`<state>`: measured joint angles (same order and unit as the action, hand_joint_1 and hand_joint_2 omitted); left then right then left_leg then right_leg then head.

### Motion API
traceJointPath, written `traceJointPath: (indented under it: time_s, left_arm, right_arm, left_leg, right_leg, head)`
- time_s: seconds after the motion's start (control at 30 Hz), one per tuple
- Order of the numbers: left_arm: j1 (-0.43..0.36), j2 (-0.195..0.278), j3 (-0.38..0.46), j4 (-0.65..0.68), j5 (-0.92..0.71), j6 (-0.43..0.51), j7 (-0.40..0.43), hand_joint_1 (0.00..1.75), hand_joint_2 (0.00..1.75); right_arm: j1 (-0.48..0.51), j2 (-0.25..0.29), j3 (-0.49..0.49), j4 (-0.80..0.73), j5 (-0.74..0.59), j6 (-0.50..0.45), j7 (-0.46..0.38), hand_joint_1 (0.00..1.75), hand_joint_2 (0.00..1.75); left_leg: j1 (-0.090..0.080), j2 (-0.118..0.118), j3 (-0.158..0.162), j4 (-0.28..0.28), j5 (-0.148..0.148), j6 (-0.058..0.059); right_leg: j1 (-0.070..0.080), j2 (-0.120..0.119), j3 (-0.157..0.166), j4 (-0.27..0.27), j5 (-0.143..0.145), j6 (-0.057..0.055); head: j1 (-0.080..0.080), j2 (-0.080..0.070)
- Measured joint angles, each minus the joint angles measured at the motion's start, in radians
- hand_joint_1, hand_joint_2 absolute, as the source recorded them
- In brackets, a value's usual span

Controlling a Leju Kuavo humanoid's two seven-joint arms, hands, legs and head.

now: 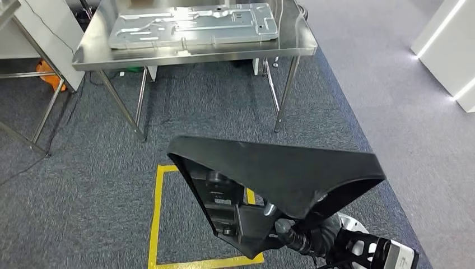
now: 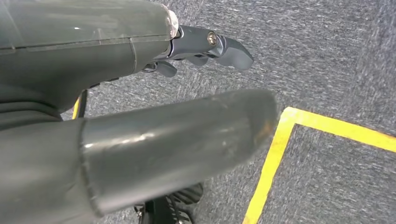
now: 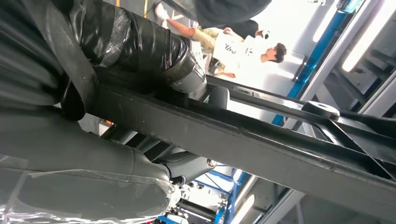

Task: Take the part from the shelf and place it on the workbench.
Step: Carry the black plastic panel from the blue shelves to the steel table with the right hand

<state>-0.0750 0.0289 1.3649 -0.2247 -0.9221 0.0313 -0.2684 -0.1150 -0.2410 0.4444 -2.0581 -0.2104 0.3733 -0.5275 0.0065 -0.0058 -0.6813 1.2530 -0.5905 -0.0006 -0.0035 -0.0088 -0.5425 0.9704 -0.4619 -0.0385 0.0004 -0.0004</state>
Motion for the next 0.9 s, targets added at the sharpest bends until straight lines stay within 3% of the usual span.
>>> traceJointPath:
  time_s: [0.03,0.07,0.13,0.17,0.23,0.37,0.4,0.47,0.5,0.53,0.57,0.6,0.67,0.7,0.77,0.83,0.9]
  left_arm:
    - [0.001,0.0,0.0,0.0,0.0,0.0,0.0,0.0,0.0]
    - [0.001,0.001,0.0,0.0,-0.001,0.0,0.0,0.0,0.0]
    - [0.001,0.002,0.0,0.0,-0.002,0.0,-0.001,0.0,0.0]
    - [0.0,0.003,0.0,0.0,-0.002,0.0,-0.001,0.0,0.0]
    - [-0.001,0.004,0.0,0.0,-0.003,-0.001,-0.001,0.0,0.0]
    - [0.002,0.004,0.0,0.0,-0.003,0.001,-0.002,0.0,0.0]
    - [0.001,0.004,0.0,0.0,-0.003,0.001,-0.002,0.0,0.0]
    - [-0.001,0.005,0.0,0.0,-0.003,0.001,-0.002,0.0,0.0]
    - [0.0,0.004,0.0,0.0,-0.003,0.001,-0.002,0.0,0.0]
    - [0.0,0.004,0.0,0.0,-0.003,0.001,-0.003,0.0,0.0]
    - [0.001,0.004,0.0,0.0,-0.003,0.001,-0.003,0.0,0.0]
    - [0.001,0.004,0.0,0.0,-0.003,0.001,-0.004,0.0,0.0]
    - [0.001,0.004,0.0,0.0,-0.003,0.001,-0.004,0.0,0.0]
    - [0.0,0.003,0.0,0.0,-0.003,0.001,-0.004,0.0,0.0]
    - [0.0,0.003,0.0,0.0,-0.003,0.002,-0.004,0.0,0.0]
    - [0.0,0.003,0.0,0.0,-0.003,0.002,-0.003,0.0,0.0]
    - [-0.002,0.003,0.0,0.0,-0.003,0.002,-0.003,0.0,0.0]
  right_arm:
    - [0.001,0.0,0.0,0.0,0.0,0.0,0.0,1.75,1.75]
    - [0.001,0.001,0.0,0.0,0.0,0.0,0.0,1.75,1.75]
    - [0.0,0.005,0.0,0.0,0.0,0.0,0.001,1.75,1.75]
    - [-0.001,0.007,0.0,0.0,0.0,0.0,0.001,1.75,1.75]
    - [-0.003,0.01,0.0,0.0,0.0,0.0,0.002,1.75,1.75]
    - [-0.008,0.011,0.0,0.0,0.0,0.0,0.004,1.75,1.75]
    - [-0.009,0.011,0.0,0.0,-0.001,0.0,0.004,1.75,1.75]
    - [-0.009,0.011,0.0,0.0,-0.002,0.0,0.004,1.75,1.75]
    - [-0.008,0.011,0.0,0.0,-0.003,0.001,0.003,1.75,1.75]
    - [-0.006,0.011,0.0,0.0,-0.003,0.002,0.003,1.75,1.75]
    - [-0.006,0.011,0.0,0.0,-0.004,0.002,0.002,1.75,1.75]
    - [-0.006,0.011,0.0,0.0,-0.004,0.003,0.002,1.75,1.75]
    - [-0.006,0.011,0.0,0.0,-0.004,0.003,0.002,1.75,1.75]
    - [-0.006,0.011,0.0,0.0,-0.005,0.004,0.001,1.75,1.75]
    - [-0.006,0.011,0.0,-0.001,-0.005,0.005,0.001,1.75,1.75]
    - [-0.006,0.011,0.0,-0.001,-0.006,0.006,0.001,1.75,1.75]
    - [-0.007,0.012,0.0,-0.002,-0.006,0.006,0.001,1.75,1.75]
  left_leg:
    - [0.004,0.0,-0.013,0.014,0.009,-0.005]
    - [0.008,0.001,-0.007,-0.01,0.037,-0.008]
    - [0.014,0.004,0.046,-0.134,0.112,-0.012]
    - [0.013,0.005,0.074,-0.193,0.133,-0.011]
    - [0.009,0.006,0.097,-0.241,0.134,0.0]
    - [0.01,0.003,0.109,-0.252,0.13,0.027]
    - [0.011,0.002,0.114,-0.256,0.129,0.034]
    - [0.011,0.003,0.121,-0.256,0.121,0.042]
    - [0.01,0.002,0.125,-0.256,0.117,0.043]
    - [0.01,0.001,0.13,-0.256,0.112,0.043]
    - [0.01,0.0,0.138,-0.256,0.107,0.042]
    - [0.01,-0.001,0.147,-0.256,0.101,0.039]
    - [0.008,-0.004,0.162,-0.255,0.087,0.031]
    - [0.008,-0.005,0.165,-0.255,0.082,0.026]
    - [0.007,-0.005,0.169,-0.259,0.076,0.014]
    - [0.008,-0.003,0.176,-0.265,0.071,0.003]
    - [0.01,-0.001,0.157,-0.213,0.044,-0.006]
  right_leg:
    - [-0.001,0.0,0.002,0.003,-0.004,0.002]
    - [-0.002,0.0,0.004,0.008,-0.01,0.004]
    - [-0.004,0.0,0.012,0.019,-0.024,0.013]
    - [-0.003,0.0,0.014,0.024,-0.032,0.018]
    - [-0.001,0.0,0.014,0.029,-0.039,0.03]
    - [-0.004,0.0,0.006,0.058,-0.063,0.052]
    - [-0.006,0.001,-0.014,0.101,-0.083,0.056]
    - [-0.008,0.003,-0.089,0.233,-0.134,0.062]
    - [-0.009,0.004,-0.128,0.291,-0.147,0.063]
    - [-0.01,0.004,-0.154,0.319,-0.142,0.064]
    - [-0.01,0.004,-0.16,0.31,-0.115,0.063]
    - [-0.01,0.004,-0.147,0.263,-0.072,0.06]
    - [-0.006,0.004,-0.097,0.13,0.006,0.05]
    - [-0.003,0.005,-0.079,0.085,0.021,0.045]
    - [0.004,0.008,-0.067,0.055,0.016,0.037]
    - [0.001,0.011,-0.058,0.041,0.014,0.028]
    - [-0.004,0.009,-0.04,0.028,0.01,0.015]
  head:
    - [0.0,0.0]
    - [0.0,0.0]
    - [0.0,0.0]
    - [0.0,0.0]
    - [0.0,0.0]
    - [0.0,0.0]
    - [0.0,0.0]
    - [0.0,0.0]
    - [0.0,0.0]
    - [0.0,0.0]
    - [0.0,0.0]
    - [0.0,0.0]
    - [0.0,0.0]
    - [0.0,0.0]
    - [0.0,0.0]
    - [0.0,0.0]
    - [0.0,0.0]
